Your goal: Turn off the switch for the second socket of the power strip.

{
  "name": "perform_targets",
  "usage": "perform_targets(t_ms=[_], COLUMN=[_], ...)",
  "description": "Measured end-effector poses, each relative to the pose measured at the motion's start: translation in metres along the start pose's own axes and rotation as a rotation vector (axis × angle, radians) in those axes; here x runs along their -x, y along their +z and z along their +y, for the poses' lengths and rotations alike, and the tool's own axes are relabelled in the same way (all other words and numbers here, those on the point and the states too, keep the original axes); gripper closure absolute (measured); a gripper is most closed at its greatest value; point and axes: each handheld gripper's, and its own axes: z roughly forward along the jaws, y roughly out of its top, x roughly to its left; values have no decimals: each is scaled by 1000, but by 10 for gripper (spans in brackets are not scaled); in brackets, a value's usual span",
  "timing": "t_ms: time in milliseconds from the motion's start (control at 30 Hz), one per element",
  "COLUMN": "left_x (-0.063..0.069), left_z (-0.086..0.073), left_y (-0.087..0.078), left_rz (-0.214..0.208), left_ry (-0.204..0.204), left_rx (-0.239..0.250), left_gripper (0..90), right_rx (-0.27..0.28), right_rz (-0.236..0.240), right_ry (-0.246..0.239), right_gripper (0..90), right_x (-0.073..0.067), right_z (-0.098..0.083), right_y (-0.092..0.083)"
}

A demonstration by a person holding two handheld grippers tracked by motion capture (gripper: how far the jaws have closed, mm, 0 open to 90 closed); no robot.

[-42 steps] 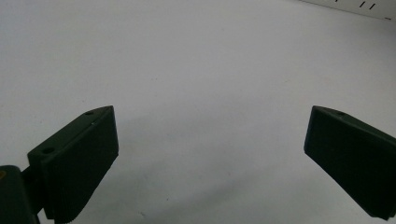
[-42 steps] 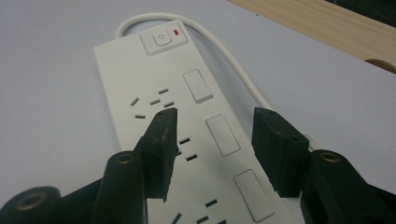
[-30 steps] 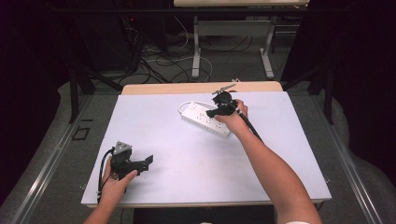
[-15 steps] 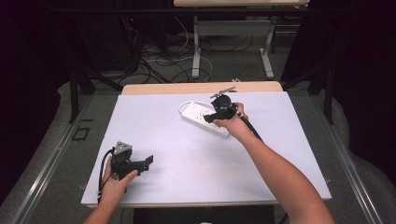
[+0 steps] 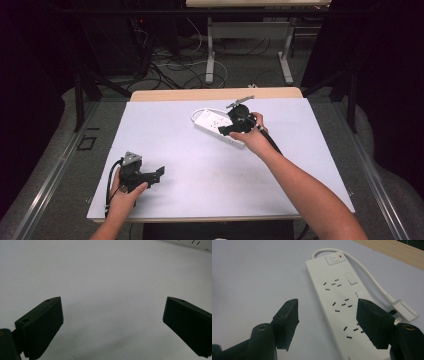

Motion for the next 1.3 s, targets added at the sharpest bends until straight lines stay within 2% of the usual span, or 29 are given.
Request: perform_targets(t_ms=[133, 233, 367, 400, 500, 600, 1000, 1133, 1300], left_x=[0, 1, 0, 1, 1, 1, 2, 2, 3], left_z=[0, 0, 0, 0, 0, 0, 0, 0, 0], left_y=[0, 1, 0, 1, 0, 0, 0, 1, 0], left_rz=[-3, -5, -6, -6, -6, -6, -11, -8, -10], left_ry=[-4, -4, -2, -6, -3, -5, 3, 1, 6], left_rx=[4, 5, 1, 5, 3, 3, -7, 1, -6], left_gripper=[29, 29, 29, 29, 29, 28, 25, 17, 7], right_rx=[0, 10, 15, 25, 27, 26, 67, 78, 100], right_rz=[2, -9, -20, -23, -22, -33, -21, -12, -11], right_ry=[2, -25, -35, -55, -52, -75, -72, -81, -66], right_gripper=[260, 225, 189, 183, 167, 154, 143, 143, 117], right_x=[-3, -7, -13, -13, -17, -20, -31, -32, -32], right_z=[-3, -5, -8, -9, -13, -16, -31, -38, -48], right_y=[-5, -8, -14, -15, -18, -22, -39, -44, -49])
